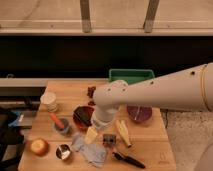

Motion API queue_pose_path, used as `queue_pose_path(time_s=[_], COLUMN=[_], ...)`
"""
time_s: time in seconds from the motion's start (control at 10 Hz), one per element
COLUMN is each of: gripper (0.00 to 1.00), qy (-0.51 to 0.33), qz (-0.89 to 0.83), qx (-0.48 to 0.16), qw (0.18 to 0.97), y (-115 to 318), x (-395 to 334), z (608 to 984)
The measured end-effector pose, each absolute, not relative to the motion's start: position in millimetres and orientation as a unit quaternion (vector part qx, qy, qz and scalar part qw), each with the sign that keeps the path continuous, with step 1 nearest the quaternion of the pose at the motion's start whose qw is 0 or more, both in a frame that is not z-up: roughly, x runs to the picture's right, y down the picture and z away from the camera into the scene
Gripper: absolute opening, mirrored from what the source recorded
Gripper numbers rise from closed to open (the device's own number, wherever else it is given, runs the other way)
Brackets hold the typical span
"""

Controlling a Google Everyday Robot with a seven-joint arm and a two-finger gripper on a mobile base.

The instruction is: Place towel in tray

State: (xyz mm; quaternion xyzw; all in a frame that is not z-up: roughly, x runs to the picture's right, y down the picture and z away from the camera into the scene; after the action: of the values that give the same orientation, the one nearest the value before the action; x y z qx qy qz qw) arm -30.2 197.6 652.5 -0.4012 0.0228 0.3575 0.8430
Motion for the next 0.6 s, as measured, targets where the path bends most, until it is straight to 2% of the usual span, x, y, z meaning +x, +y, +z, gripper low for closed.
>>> queue_pose_path(time_s=[0.6], gripper=[0.80], qy=[0.040], qz=[0.341], qx=[-0.433], qw=[0.834], y=[233], x=[-63], z=[699])
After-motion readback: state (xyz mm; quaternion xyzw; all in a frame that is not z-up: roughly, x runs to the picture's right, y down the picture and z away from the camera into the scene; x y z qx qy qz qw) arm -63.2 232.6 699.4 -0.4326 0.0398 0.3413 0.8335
